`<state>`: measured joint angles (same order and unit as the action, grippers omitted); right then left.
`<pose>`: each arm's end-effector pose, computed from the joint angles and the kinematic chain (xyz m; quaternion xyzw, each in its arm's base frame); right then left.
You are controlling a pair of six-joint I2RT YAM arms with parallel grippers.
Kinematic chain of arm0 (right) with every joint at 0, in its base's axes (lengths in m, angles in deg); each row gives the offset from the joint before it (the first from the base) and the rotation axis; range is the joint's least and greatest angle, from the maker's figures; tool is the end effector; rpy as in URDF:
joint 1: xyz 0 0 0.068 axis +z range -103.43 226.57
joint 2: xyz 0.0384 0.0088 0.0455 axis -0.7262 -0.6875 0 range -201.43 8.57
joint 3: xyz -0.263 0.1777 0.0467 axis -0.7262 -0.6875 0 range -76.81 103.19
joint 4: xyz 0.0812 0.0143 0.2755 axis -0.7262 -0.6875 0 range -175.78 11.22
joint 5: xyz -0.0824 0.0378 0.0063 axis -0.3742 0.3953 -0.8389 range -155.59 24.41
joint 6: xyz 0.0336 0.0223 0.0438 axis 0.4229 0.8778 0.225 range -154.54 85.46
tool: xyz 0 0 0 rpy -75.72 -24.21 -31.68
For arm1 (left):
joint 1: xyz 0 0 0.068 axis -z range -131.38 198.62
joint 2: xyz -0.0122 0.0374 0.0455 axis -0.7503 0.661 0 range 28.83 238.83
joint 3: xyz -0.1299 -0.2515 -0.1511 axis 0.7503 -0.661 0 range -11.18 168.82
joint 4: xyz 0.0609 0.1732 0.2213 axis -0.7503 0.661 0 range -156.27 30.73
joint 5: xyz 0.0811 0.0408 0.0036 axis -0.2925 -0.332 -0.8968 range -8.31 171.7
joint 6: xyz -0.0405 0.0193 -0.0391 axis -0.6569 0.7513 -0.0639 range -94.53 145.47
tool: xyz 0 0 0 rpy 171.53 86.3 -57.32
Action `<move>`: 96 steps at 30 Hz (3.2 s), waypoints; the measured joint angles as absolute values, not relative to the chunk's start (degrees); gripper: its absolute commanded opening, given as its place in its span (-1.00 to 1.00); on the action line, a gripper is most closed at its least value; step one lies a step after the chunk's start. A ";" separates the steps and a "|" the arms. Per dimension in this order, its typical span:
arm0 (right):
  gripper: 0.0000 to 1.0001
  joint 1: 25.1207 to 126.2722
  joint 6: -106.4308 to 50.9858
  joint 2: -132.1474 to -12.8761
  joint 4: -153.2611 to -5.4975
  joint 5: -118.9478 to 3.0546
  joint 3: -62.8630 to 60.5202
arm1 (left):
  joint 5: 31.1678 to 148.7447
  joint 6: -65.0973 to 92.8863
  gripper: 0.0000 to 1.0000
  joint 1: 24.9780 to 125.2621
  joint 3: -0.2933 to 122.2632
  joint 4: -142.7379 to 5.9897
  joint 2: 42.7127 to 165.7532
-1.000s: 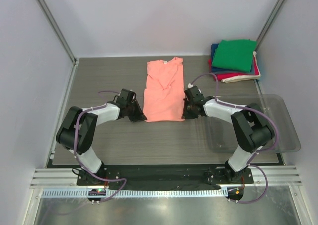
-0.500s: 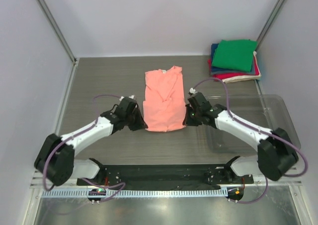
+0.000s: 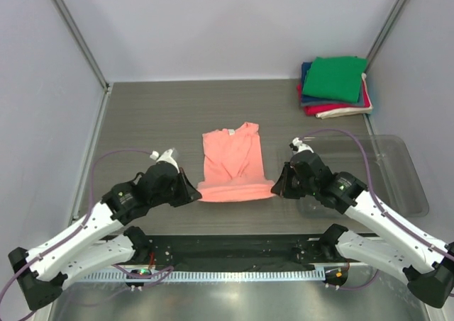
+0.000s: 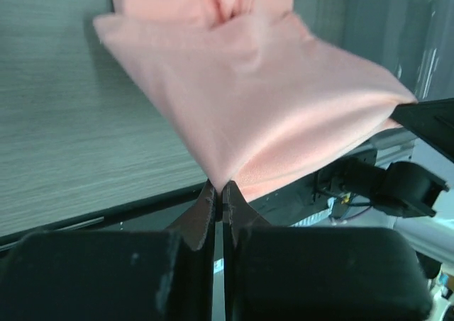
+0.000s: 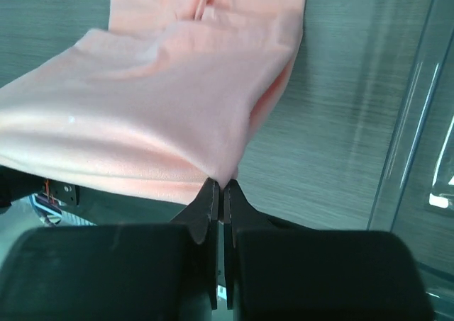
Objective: Fold and stack the t-shirts
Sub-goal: Fold the tshirt, then neatly place the folded tshirt to the corner
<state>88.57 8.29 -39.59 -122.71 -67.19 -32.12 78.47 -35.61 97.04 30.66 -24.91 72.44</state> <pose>0.1245 0.1105 0.3037 0.0118 0.9315 0.2354 0.2770 0.1035 -0.1129 0.3010 -0.1123 0.9103 -0.3097 0.2505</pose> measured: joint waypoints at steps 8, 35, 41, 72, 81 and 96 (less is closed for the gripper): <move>-0.98 87.37 2.94 -52.62 -125.94 -76.44 -14.63 | 70.69 -28.20 -1.00 93.42 51.51 -19.46 85.62; 0.71 62.19 -15.10 -120.99 -123.86 -65.47 42.65 | 96.63 -11.21 0.12 59.25 124.41 -10.94 169.49; 0.86 61.14 -15.36 -115.02 -118.62 -59.57 27.64 | 94.97 -9.31 0.18 57.72 112.21 -6.85 162.76; -0.98 63.85 0.18 -117.75 -71.52 -18.43 -2.79 | 90.62 -6.64 0.14 59.10 53.17 -15.14 100.62; -0.98 62.65 -5.78 -117.80 -88.11 -20.75 7.07 | 88.13 -4.04 0.13 59.10 45.55 -15.51 91.30; -0.98 52.92 -27.27 -114.76 -119.75 -41.10 43.46 | 81.47 -3.58 0.16 59.10 39.12 -18.68 77.80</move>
